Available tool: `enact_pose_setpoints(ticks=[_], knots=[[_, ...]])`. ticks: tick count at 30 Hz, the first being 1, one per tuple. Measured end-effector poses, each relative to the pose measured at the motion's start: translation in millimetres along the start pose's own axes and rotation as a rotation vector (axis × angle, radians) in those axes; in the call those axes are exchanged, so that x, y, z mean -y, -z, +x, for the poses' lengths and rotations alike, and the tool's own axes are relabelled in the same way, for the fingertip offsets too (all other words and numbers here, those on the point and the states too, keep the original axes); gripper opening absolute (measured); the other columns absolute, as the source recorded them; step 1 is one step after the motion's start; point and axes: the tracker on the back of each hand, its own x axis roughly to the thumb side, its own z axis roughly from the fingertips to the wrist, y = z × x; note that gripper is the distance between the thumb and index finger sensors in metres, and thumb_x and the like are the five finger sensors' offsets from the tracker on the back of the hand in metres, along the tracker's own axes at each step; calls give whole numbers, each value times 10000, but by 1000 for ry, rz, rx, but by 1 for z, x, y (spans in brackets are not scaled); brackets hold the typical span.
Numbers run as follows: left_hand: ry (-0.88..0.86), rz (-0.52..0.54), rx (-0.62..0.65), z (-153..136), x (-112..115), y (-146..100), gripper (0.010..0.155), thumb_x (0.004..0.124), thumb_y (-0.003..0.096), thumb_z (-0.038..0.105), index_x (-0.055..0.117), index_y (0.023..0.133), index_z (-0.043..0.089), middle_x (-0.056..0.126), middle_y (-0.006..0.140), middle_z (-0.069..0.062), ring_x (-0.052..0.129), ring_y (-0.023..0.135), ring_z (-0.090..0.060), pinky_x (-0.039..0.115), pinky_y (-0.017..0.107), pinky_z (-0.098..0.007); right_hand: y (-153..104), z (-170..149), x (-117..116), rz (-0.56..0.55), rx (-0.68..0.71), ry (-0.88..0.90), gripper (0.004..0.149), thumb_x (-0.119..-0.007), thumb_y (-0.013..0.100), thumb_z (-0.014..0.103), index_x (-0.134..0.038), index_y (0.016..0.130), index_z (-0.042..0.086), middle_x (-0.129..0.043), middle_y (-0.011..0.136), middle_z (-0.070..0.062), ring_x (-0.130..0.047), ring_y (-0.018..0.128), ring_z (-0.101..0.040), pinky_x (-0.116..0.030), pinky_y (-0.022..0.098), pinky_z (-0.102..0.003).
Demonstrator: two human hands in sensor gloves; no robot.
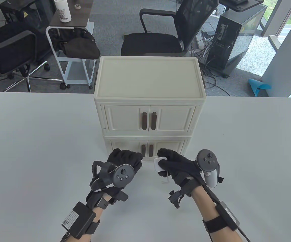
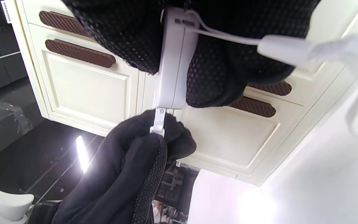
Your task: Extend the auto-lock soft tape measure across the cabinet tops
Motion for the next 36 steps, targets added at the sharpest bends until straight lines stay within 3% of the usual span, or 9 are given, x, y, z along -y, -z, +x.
enact_pose_setpoints(ticks=[18, 24, 30, 36], knots=[[22, -25, 14, 6, 7, -2, 468, 641, 613, 432, 639, 1050, 264, 812, 1042, 56, 838, 1011, -252, 619, 768, -630, 4, -2, -18, 77, -31, 12, 527, -842, 561, 251, -663, 1008, 36, -876, 845, -242, -1018, 583, -337, -878, 414, -478], [5, -79, -31, -12, 19, -17, 626, 595, 607, 517, 528, 1140, 194, 727, 1143, -31, 769, 1073, -306, 597, 769, -646, 3, -7, -19, 126, -158, -93, 511, -756, 581, 146, -610, 1061, 49, -618, 974, -390, -936, 708, -463, -845, 474, -543], [-40, -94, -96, -28, 36, -35, 723, 552, 600, 588, 434, 1178, 170, 615, 1213, -108, 655, 1135, -369, 527, 776, -670, 9, -15, -26, 122, -297, -439, 487, -818, 557, 178, -701, 1013, 56, -820, 897, -261, -898, 731, -480, -806, 487, -574], [-110, -83, -125, -40, 48, -48, 728, 549, 599, 595, 428, 1181, 173, 591, 1222, -114, 628, 1144, -379, 512, 776, -680, 23, -36, -40, 166, -407, -466, 479, -821, 550, 169, -715, 995, 30, -857, 869, -277, -973, 624, -425, -862, 428, -504]])
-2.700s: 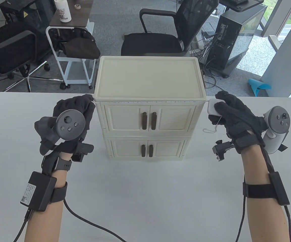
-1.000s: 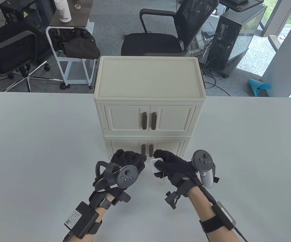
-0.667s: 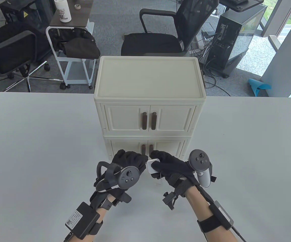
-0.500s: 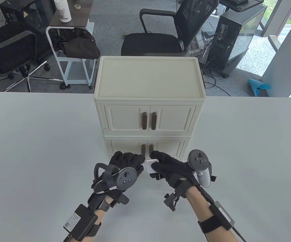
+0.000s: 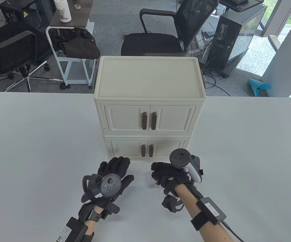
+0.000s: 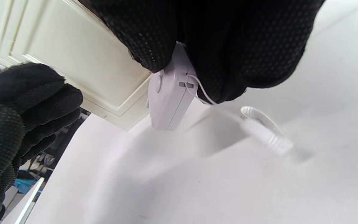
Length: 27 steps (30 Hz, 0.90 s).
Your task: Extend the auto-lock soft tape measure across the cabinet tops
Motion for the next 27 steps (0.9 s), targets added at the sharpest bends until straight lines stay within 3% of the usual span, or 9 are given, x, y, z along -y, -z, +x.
enact_pose_setpoints(ticks=[6, 10, 14, 17, 22, 27], knots=[[10, 2, 8, -3, -1, -6, 729, 553, 597, 596, 430, 1179, 175, 591, 1221, -111, 626, 1144, -380, 509, 776, -683, 15, -1, -12, -20, -62, -99, 467, -816, 543, 150, -737, 984, 17, -859, 867, -297, -988, 623, -425, -886, 427, -487], [0, 16, 9, -4, -3, -8, 727, 556, 597, 595, 432, 1178, 175, 593, 1220, -107, 630, 1142, -379, 509, 775, -684, 14, 4, -12, -93, -86, -197, 455, -854, 527, 170, -784, 960, 48, -923, 828, -261, -1045, 572, -378, -936, 386, -436], [13, 18, 10, -5, -4, -10, 731, 556, 595, 597, 433, 1178, 173, 594, 1220, -111, 630, 1141, -380, 508, 775, -684, 12, 11, -13, -185, -102, -412, 445, -897, 510, 220, -823, 920, 65, -973, 766, -204, -1075, 524, -308, -958, 352, -386], [28, 15, 10, -5, -4, -11, 730, 556, 596, 596, 434, 1178, 173, 596, 1219, -109, 628, 1141, -381, 507, 775, -685, 10, 12, -13, -184, -95, -411, 452, -900, 510, 229, -821, 918, 53, -975, 762, -206, -1074, 530, -306, -957, 351, -389], [73, -16, 19, -4, -1, -12, 744, 565, 589, 611, 430, 1179, 177, 589, 1223, -111, 617, 1145, -386, 502, 773, -688, -8, 8, 3, -199, 42, -348, 475, -871, 532, 231, -767, 965, 65, -928, 826, -221, -1029, 604, -354, -908, 414, -447], [135, -61, 21, -2, 6, -10, 805, 567, 567, 666, 395, 1191, 188, 539, 1244, -124, 556, 1164, -411, 461, 772, -716, -28, -14, 13, -191, 216, -258, 563, -835, 568, 313, -653, 1054, 94, -666, 1062, -295, -750, 891, -533, -667, 597, -654]])
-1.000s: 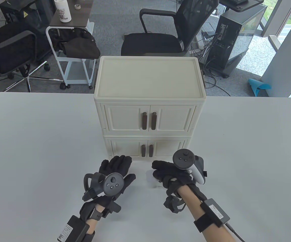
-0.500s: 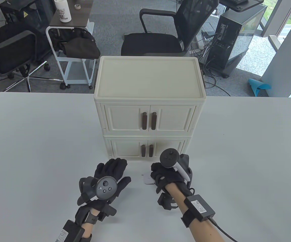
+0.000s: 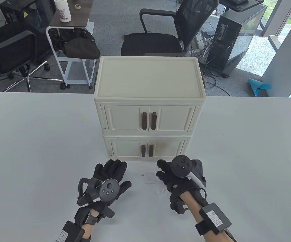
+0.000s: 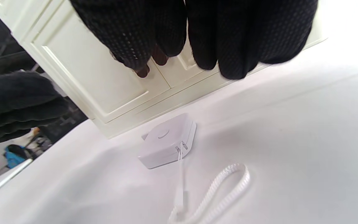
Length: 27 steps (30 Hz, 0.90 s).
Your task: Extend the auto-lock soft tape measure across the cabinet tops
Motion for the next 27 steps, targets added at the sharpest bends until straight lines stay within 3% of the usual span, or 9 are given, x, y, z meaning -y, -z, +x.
enact_pose_setpoints(ticks=[6, 13, 27], knots=[[23, -76, 30, 4, 9, 2, 899, 522, 533, 758, 335, 1213, 200, 436, 1278, -159, 432, 1188, -453, 404, 753, -762, -15, -16, -8, 6, 53, -157, 745, -845, 543, 474, -518, 1126, 147, -405, 1196, -267, -401, 1053, -577, -423, 671, -757], [85, -162, 24, 4, 19, 5, 937, 481, 525, 783, 276, 1219, 187, 378, 1280, -195, 373, 1188, -475, 377, 745, -768, -19, -22, -23, 86, 56, -261, 899, -822, 502, 612, -402, 1160, 167, -267, 1230, -254, -228, 1082, -576, -298, 671, -800], [81, -174, 28, 3, 20, 7, 937, 477, 527, 781, 269, 1218, 184, 383, 1280, -195, 383, 1188, -472, 385, 749, -764, -21, -20, -25, 94, 72, -254, 925, -798, 502, 638, -358, 1163, 162, -225, 1230, -259, -185, 1080, -575, -264, 665, -805]])
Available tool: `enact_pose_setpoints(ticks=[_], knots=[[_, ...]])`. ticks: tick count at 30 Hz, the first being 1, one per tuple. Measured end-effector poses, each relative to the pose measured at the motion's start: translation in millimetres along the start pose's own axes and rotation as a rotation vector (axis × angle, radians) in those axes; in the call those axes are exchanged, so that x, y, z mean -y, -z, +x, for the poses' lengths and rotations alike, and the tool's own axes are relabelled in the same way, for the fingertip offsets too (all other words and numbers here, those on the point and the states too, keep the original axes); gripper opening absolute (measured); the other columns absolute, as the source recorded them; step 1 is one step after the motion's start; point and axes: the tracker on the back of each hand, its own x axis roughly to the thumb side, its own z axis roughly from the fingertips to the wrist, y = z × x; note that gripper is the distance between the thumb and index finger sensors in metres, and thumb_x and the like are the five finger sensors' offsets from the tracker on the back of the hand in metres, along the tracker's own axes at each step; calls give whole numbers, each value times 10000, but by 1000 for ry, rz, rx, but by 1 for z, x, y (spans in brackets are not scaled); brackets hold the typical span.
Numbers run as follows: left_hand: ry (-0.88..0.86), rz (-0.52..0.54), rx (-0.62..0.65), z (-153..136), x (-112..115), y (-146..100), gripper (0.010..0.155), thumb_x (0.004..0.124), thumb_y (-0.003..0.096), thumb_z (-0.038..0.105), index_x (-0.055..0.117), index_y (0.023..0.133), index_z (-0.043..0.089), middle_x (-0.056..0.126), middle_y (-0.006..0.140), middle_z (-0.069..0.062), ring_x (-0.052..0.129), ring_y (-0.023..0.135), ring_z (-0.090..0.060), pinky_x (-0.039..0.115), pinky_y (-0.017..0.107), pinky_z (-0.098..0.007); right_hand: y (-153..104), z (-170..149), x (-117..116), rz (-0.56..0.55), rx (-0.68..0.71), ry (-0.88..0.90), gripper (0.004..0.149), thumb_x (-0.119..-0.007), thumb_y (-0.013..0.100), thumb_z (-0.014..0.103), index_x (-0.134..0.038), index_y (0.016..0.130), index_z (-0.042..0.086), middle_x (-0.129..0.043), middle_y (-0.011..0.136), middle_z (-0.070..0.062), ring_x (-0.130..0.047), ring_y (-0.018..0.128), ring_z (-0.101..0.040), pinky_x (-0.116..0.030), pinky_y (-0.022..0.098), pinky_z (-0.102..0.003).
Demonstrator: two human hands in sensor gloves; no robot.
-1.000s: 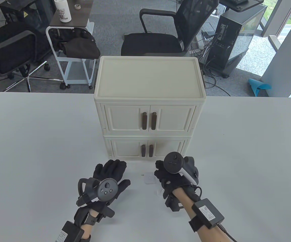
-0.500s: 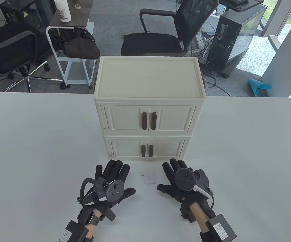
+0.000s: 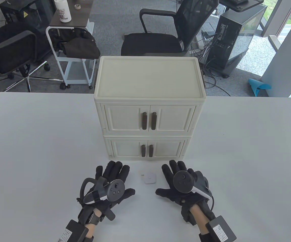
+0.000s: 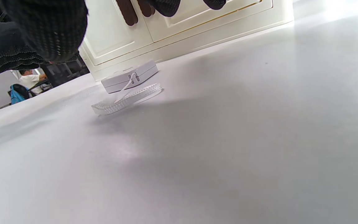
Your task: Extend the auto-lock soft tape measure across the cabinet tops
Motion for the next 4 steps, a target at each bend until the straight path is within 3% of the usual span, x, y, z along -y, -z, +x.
enact_pose_setpoints(ticks=[4], knots=[[2, -6, -3, 0, 0, 1, 936, 479, 526, 780, 271, 1217, 184, 387, 1280, -193, 386, 1188, -471, 387, 750, -763, -1, 1, 0, -4, 4, -7, 925, -798, 502, 638, -358, 1163, 163, -224, 1230, -259, -184, 1080, -575, -262, 665, -805]])
